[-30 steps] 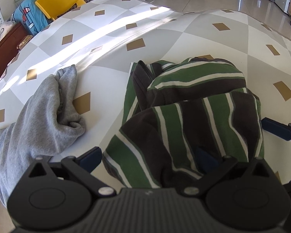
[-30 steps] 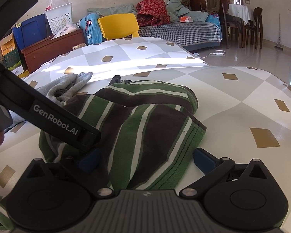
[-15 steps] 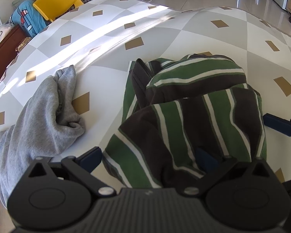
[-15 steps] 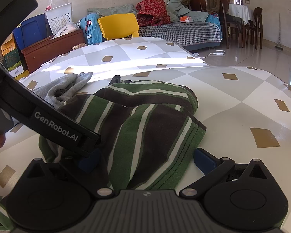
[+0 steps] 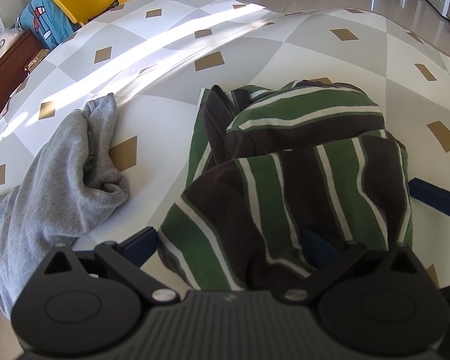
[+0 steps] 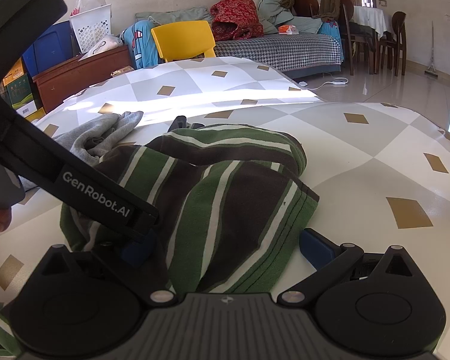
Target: Fold clothes
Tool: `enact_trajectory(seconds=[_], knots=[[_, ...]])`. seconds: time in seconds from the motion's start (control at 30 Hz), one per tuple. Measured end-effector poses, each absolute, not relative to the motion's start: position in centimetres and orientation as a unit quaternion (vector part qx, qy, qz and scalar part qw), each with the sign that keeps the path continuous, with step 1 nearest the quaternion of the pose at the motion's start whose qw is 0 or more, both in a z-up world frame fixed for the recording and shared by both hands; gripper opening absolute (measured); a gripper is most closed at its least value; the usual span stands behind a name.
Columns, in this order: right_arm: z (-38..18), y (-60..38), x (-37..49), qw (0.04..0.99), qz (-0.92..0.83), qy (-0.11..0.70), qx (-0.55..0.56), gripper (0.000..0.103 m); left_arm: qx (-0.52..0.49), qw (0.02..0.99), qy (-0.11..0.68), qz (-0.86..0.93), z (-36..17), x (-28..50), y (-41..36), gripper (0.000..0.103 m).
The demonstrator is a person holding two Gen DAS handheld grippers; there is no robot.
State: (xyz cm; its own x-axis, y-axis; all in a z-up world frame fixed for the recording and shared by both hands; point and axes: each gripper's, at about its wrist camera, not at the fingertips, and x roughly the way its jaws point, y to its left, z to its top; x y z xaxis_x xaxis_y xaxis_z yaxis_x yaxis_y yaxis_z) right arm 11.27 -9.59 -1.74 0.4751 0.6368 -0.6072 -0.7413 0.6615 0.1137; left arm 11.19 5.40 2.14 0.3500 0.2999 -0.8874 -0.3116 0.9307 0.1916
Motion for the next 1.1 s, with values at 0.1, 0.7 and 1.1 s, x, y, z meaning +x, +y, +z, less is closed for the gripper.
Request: enact_trajectory(seconds=[0.1,0.7,1.1], knots=[[-1.76,-9.6,11.27,0.855,0.403,0.316,-0.083,0.103,0.003,0.825,0.535,0.182,2.07,11.03,5.27,0.103],[-1.77,-9.75,11.4,0.855,0.402,0.316,-0.085,0.103,0.001,0.823,0.537,0.188,1.81,11.17,5.08,0.103],[-1.77,-9.52,11.33,0.855,0.402,0.316,-0.088,0.103,-0.01,0.822,0.541,0.179,1.83,10.96,5.5,0.103]])
